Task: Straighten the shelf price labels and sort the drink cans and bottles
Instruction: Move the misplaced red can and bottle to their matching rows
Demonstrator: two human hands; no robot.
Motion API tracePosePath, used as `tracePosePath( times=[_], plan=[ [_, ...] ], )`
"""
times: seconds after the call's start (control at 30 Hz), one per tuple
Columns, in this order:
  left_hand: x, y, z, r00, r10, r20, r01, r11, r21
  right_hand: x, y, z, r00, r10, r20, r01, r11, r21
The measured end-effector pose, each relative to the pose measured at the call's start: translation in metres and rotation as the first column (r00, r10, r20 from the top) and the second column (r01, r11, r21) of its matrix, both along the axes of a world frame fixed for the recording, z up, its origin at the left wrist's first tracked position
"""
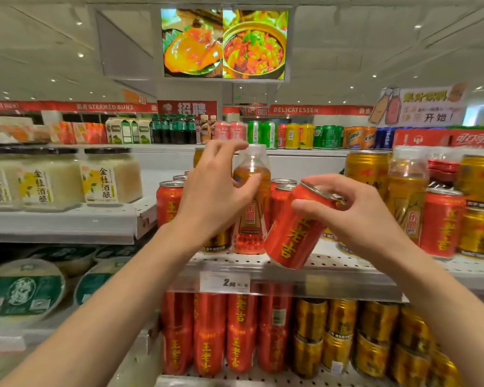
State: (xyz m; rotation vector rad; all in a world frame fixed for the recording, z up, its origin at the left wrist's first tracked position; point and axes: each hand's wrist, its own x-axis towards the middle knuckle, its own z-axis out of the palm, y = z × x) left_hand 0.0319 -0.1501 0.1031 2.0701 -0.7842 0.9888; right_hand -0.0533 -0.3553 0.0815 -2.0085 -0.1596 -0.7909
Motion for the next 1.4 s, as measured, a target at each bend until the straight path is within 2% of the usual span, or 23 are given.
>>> tracePosePath(
  times=[0.1,0.2,0.33,0.67,1.03,1.4],
  plan=[
    [0.006,-0.009,0.017,0.994,0.106,-0.023,-0.102,0.985,0.138,0.0,0.001,0.0,1.0,-0.004,-0.011,0.004,1.0,-0.001],
    [0.01,-0.017,0.032,0.987,0.151,-0.056,-0.133,0.959,0.248,0.001,-0.003,0.0,1.0,-0.012,-0.016,0.011,1.0,-0.019],
    [0.007,-0.02,0.039,0.985,0.166,-0.057,-0.142,0.945,0.293,0.002,-0.008,0.003,1.0,-0.015,-0.024,0.015,1.0,-0.018],
    [0.006,-0.013,0.025,0.995,0.069,-0.072,-0.061,0.992,0.109,0.001,-0.014,0.007,0.999,0.023,-0.048,-0.024,1.0,-0.012],
    [0.003,-0.003,0.012,0.981,-0.028,-0.191,0.073,0.97,0.233,-0.002,-0.018,0.007,0.998,0.036,-0.041,-0.037,0.999,-0.023],
    [-0.001,0.01,-0.002,0.965,-0.189,-0.18,0.181,0.982,-0.062,-0.007,-0.01,0.005,0.999,0.03,-0.046,-0.033,0.996,-0.078]
  ],
)
